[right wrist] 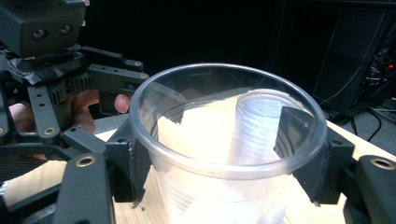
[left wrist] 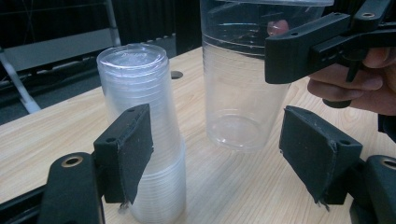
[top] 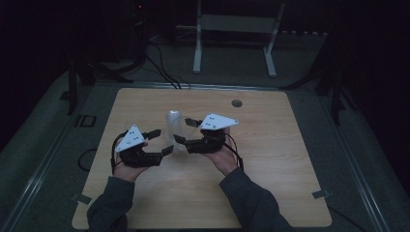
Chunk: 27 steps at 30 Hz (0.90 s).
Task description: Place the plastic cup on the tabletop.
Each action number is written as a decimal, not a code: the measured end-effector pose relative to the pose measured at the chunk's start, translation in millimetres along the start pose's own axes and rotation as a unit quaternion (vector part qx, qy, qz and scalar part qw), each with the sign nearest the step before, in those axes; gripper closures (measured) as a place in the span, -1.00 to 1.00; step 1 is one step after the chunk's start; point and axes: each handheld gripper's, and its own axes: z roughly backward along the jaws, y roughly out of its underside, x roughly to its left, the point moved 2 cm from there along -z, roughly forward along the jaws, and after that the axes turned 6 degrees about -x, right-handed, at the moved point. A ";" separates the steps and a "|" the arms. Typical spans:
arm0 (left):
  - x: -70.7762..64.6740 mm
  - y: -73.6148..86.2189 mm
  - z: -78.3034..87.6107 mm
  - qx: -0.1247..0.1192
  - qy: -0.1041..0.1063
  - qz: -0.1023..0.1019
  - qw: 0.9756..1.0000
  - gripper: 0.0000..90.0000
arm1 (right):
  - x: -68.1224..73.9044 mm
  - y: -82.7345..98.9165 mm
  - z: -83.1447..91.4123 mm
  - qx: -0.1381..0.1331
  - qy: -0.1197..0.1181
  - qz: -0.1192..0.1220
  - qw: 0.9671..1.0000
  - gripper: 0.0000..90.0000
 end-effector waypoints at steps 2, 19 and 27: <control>0.1 0.1 -0.1 0.000 0.000 0.001 1.000 -0.42 | -0.5 0.8 0.1 -0.001 0.000 -0.001 1.000 -0.34; 1.6 -2.2 1.1 -0.006 0.000 0.001 1.000 -0.42 | -0.8 8.4 -1.3 0.005 -0.002 -0.004 1.000 -0.34; 1.2 -3.0 2.4 -0.006 0.000 0.001 1.000 -0.41 | -2.3 13.3 -0.5 0.008 0.001 -0.005 1.000 -0.33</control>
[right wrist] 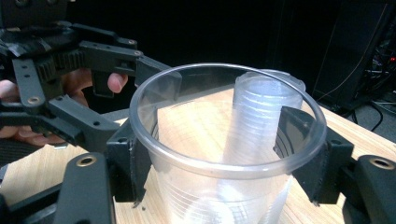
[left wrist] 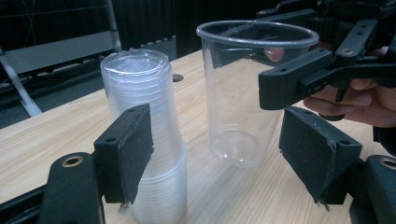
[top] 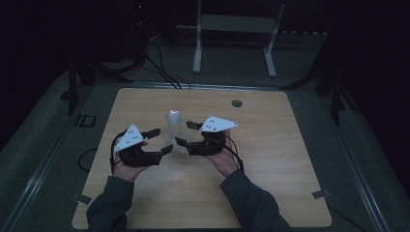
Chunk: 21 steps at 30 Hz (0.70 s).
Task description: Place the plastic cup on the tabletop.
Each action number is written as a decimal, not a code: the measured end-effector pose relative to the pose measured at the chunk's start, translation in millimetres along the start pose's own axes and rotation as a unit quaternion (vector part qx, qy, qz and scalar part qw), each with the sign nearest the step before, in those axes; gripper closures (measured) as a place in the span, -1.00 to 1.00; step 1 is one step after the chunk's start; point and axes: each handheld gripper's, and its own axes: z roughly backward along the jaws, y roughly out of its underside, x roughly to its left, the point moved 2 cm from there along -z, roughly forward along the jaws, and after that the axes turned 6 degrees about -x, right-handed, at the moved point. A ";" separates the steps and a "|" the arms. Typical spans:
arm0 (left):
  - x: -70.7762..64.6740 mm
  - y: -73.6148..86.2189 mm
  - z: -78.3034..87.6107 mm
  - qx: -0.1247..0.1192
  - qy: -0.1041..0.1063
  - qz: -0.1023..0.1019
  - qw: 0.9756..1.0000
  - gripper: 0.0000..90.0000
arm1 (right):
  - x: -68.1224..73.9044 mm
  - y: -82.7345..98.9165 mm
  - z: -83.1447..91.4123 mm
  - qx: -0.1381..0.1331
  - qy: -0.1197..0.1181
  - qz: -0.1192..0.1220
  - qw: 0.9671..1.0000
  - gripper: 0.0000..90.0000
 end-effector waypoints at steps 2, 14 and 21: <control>0.2 -0.3 0.6 -0.001 -0.001 -0.001 1.000 -0.42 | 0.1 1.2 -0.1 0.001 -0.001 -0.001 1.000 -0.33; -0.9 0.8 -1.5 -0.001 0.000 0.000 1.000 -0.41 | 1.1 15.7 0.2 0.008 -0.003 -0.002 1.000 -0.32; -0.9 1.2 -1.2 -0.003 0.002 0.001 1.000 -0.41 | 0.5 19.0 -0.3 0.007 -0.001 -0.004 1.000 -0.32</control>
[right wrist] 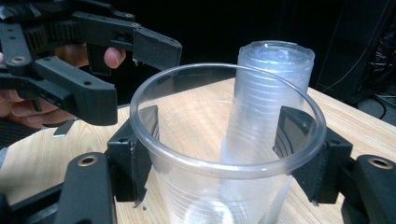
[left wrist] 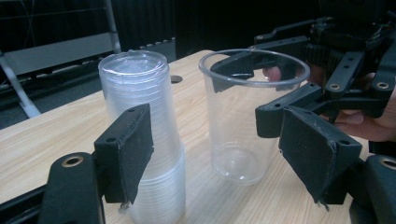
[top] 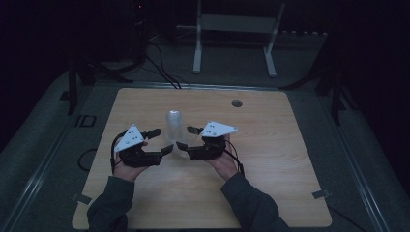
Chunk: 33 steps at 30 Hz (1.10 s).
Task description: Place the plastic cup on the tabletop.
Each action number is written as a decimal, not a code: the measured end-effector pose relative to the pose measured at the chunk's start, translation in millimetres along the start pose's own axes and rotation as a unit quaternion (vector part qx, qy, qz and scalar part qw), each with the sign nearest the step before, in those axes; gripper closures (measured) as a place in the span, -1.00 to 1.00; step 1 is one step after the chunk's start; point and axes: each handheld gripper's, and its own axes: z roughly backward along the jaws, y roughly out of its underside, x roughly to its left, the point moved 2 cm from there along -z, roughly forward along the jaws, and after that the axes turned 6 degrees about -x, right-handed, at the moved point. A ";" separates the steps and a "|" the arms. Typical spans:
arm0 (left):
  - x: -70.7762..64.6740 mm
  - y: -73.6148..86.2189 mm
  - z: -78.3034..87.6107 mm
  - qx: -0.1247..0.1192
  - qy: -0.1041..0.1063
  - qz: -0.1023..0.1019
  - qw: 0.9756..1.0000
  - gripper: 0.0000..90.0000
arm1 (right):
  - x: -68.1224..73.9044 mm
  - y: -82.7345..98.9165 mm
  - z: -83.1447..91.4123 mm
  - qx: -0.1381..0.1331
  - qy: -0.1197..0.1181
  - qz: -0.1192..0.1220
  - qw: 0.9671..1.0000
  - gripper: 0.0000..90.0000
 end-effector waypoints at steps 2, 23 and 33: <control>-0.1 0.2 0.1 0.000 0.000 0.000 1.000 -0.41 | -0.1 1.6 -0.6 0.001 0.000 0.000 1.000 -0.32; 0.5 -0.4 0.3 -0.003 0.000 0.003 1.000 -0.41 | -1.6 17.0 -4.1 0.008 -0.001 -0.005 1.000 -0.32; 0.0 -1.1 -0.7 -0.002 0.002 0.002 1.000 -0.41 | -1.3 22.6 -6.9 0.009 -0.007 -0.007 1.000 -0.33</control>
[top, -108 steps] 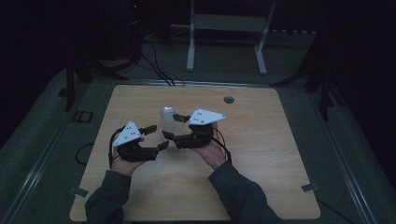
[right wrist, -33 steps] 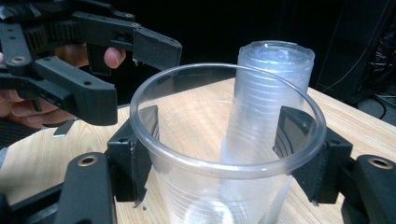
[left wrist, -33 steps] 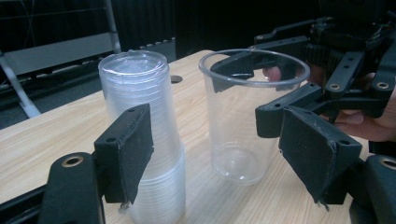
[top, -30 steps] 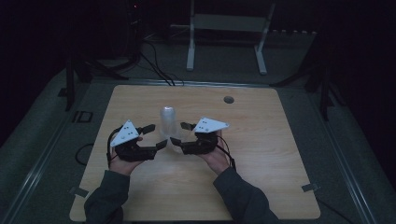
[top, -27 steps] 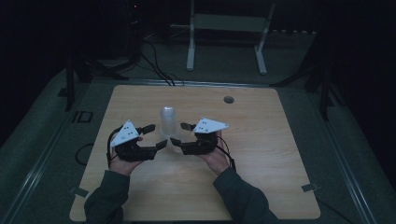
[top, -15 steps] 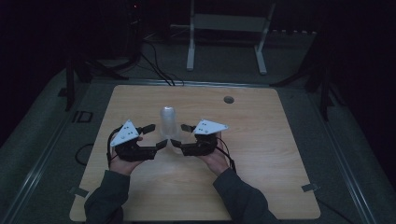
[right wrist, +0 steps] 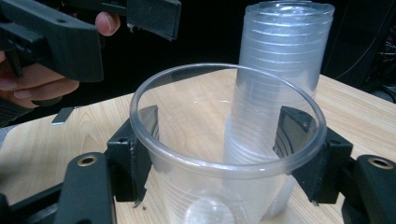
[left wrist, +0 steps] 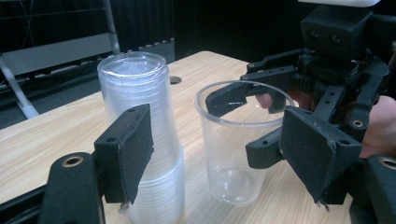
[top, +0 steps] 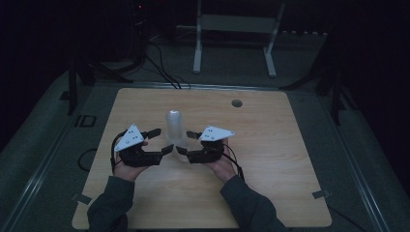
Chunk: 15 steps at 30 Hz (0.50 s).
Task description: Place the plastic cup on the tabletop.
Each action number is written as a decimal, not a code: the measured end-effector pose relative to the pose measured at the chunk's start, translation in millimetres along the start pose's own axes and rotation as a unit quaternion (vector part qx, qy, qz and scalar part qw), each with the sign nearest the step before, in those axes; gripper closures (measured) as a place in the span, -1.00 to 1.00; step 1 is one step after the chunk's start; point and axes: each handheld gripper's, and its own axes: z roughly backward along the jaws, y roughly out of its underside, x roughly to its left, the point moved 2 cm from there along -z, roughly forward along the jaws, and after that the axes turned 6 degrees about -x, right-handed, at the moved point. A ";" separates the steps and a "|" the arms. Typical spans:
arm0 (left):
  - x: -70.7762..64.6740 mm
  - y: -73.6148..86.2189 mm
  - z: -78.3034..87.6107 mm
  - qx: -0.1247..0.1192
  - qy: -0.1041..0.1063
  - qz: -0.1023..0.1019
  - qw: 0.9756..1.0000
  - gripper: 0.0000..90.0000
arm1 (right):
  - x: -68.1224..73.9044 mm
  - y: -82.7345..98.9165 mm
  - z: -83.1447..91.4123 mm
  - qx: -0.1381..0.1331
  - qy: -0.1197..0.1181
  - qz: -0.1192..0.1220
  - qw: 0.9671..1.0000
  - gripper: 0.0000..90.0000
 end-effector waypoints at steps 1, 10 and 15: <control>0.0 -0.2 0.0 0.000 0.000 0.000 1.000 -0.41 | 0.4 0.4 -0.6 0.000 -0.001 0.000 1.000 -0.33; 0.3 -0.2 -0.3 0.000 0.001 0.001 1.000 -0.41 | 0.5 4.8 -3.3 0.001 -0.005 -0.003 1.000 -0.32; 0.3 -0.1 -0.6 0.000 0.001 0.001 1.000 -0.41 | 0.1 7.7 -5.5 0.001 -0.009 -0.008 1.000 -0.33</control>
